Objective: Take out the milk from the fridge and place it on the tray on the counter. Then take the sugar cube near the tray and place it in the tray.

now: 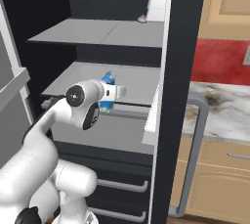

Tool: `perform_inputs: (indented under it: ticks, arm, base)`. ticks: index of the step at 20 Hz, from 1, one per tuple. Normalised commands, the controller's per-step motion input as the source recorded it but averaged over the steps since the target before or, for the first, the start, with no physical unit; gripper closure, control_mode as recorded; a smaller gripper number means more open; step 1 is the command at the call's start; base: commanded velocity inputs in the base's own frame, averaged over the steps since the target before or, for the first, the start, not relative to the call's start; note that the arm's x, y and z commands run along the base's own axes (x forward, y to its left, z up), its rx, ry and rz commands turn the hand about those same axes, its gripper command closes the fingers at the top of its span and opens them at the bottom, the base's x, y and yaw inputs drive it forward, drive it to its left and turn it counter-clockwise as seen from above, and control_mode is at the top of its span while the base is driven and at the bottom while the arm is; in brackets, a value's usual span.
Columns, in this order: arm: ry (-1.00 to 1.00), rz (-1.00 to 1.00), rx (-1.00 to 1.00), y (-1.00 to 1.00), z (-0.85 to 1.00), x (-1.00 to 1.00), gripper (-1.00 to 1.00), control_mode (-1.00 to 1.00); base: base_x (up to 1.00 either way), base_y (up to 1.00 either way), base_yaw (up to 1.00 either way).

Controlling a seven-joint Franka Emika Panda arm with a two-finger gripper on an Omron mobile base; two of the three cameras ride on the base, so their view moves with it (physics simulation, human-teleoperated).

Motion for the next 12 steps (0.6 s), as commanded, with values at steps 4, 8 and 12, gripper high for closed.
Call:
perform_inputs:
  ticks: [4, 8, 12]
  arm:
    - [0.02, 0.00, 0.00, 0.00, 0.38, -0.26, 1.00, -1.00]
    - [0.03, 0.00, 0.00, 0.06, 0.03, -0.29, 1.00, -1.00]
    - [0.00, 0.00, 0.00, 0.09, -0.10, -0.51, 1.00, -1.00]
  base:
    - [0.00, 0.00, 0.00]
    - [0.00, 0.00, 0.00]
    - [0.00, 0.00, 0.00]
